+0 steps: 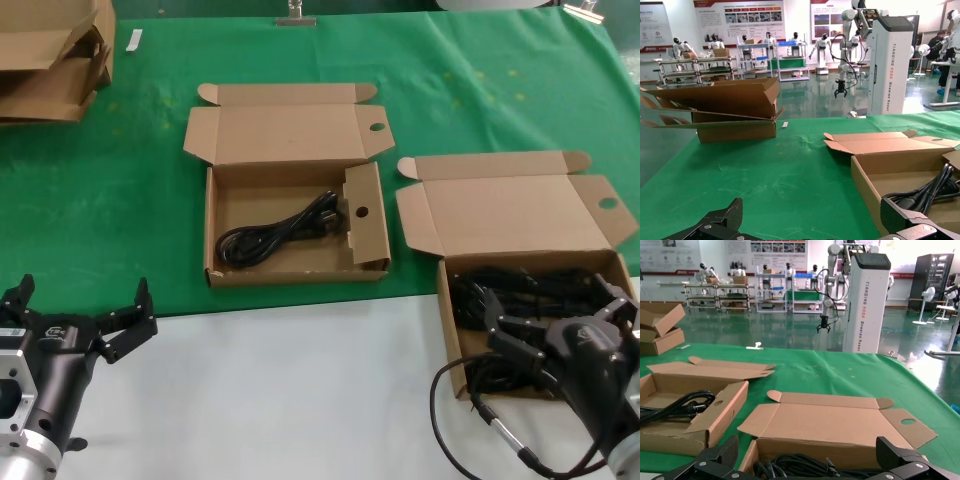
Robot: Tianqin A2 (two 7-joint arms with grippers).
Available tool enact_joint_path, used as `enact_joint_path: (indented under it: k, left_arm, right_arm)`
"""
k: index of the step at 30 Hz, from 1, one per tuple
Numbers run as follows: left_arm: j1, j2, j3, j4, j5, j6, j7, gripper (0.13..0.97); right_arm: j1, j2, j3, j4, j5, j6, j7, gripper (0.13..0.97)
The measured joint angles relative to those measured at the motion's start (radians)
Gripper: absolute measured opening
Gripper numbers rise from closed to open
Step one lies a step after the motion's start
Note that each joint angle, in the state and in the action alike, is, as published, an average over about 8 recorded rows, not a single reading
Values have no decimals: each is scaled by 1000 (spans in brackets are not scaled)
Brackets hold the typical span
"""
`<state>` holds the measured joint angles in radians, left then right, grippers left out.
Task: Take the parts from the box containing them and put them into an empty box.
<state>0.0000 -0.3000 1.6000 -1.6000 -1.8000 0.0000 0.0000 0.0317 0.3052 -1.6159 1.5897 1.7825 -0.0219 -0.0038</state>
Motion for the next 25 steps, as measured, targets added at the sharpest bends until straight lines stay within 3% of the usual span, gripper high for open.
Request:
enact_joint_path:
  k: [25]
  left_arm:
    - [0,0,0,0,0,0,0,966]
  right_arm:
    - [0,0,0,0,0,0,0,966]
